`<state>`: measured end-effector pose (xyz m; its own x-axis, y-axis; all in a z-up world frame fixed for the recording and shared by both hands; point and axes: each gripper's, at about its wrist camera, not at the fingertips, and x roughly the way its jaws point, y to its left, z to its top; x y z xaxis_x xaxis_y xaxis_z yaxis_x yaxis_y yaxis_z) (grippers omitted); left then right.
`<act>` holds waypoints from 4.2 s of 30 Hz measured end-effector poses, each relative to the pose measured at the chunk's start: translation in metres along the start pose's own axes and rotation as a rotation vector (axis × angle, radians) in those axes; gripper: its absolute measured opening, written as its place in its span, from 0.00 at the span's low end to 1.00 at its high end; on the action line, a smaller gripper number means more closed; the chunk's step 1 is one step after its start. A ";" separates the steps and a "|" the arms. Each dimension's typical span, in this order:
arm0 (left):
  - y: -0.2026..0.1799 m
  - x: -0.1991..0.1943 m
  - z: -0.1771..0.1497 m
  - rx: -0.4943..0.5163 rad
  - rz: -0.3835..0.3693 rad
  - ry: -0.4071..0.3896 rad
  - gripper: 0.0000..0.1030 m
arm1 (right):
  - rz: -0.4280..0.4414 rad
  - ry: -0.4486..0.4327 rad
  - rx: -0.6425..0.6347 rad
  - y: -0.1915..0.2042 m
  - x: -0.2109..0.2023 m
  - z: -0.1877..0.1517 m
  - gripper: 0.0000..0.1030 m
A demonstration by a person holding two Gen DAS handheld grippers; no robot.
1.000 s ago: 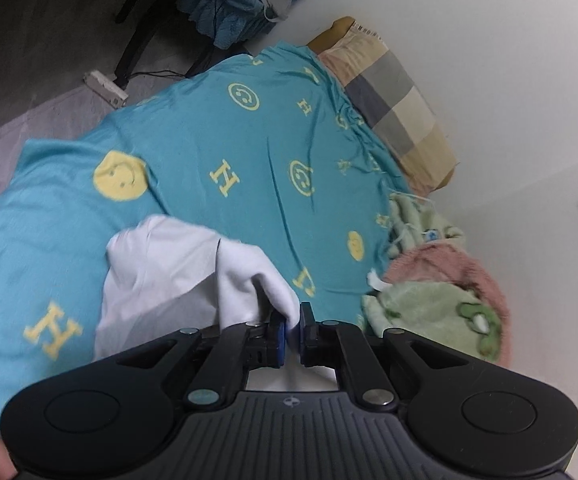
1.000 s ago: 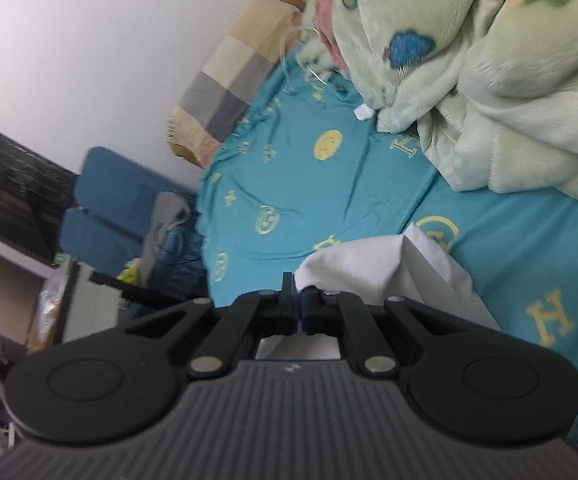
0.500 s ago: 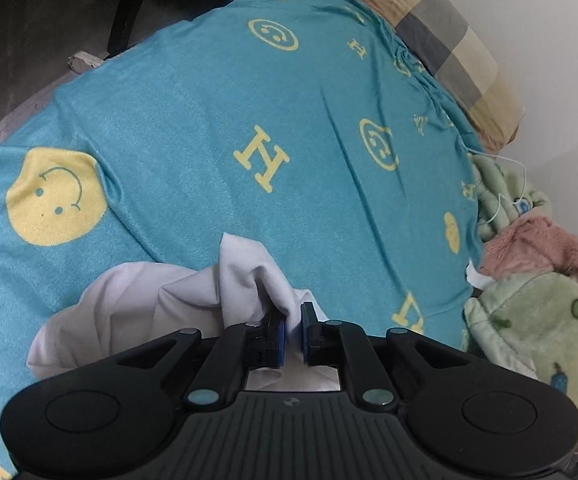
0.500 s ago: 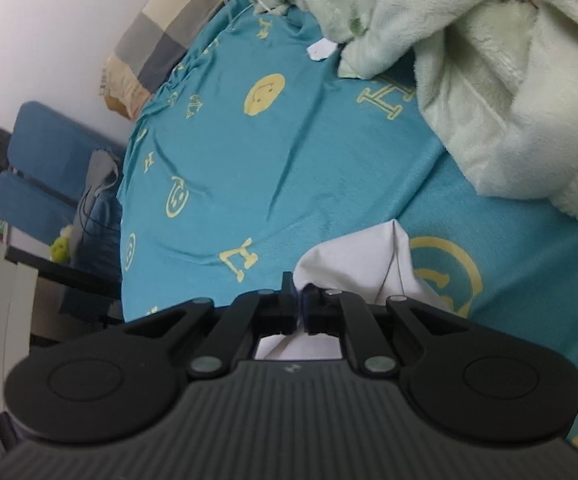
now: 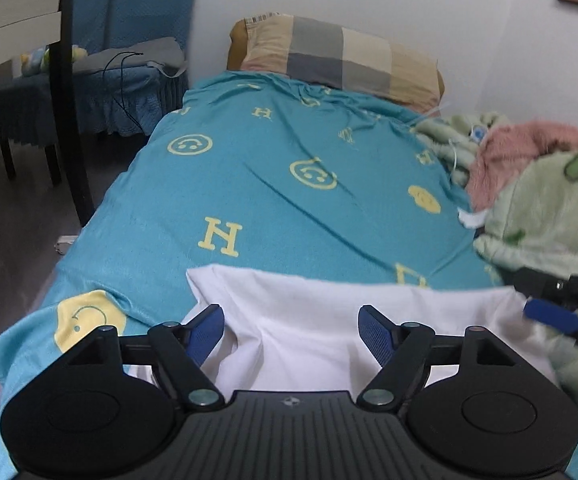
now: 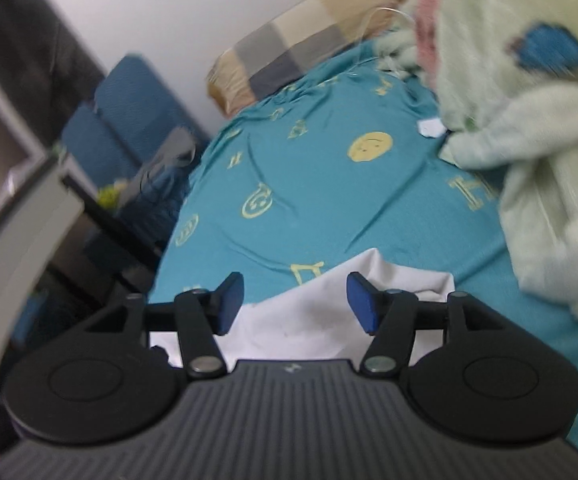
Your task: Fold clothes
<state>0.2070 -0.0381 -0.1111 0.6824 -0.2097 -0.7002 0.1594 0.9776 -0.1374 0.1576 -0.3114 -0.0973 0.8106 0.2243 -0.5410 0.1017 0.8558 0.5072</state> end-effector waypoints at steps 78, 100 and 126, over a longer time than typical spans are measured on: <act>0.067 -0.073 -0.104 -0.672 -0.220 0.356 0.83 | -0.154 0.144 0.060 0.005 -0.060 -0.066 0.57; 0.071 -0.062 -0.097 -0.836 -0.268 0.128 0.23 | -0.178 0.100 -0.173 0.061 -0.071 -0.080 0.57; 0.074 -0.068 -0.097 -0.877 -0.304 0.094 0.21 | 0.200 0.289 0.914 -0.028 -0.035 -0.156 0.58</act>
<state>0.1032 0.0499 -0.1409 0.6331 -0.4941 -0.5959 -0.3001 0.5529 -0.7773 0.0365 -0.2708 -0.1971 0.7017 0.5355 -0.4700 0.4841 0.1257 0.8659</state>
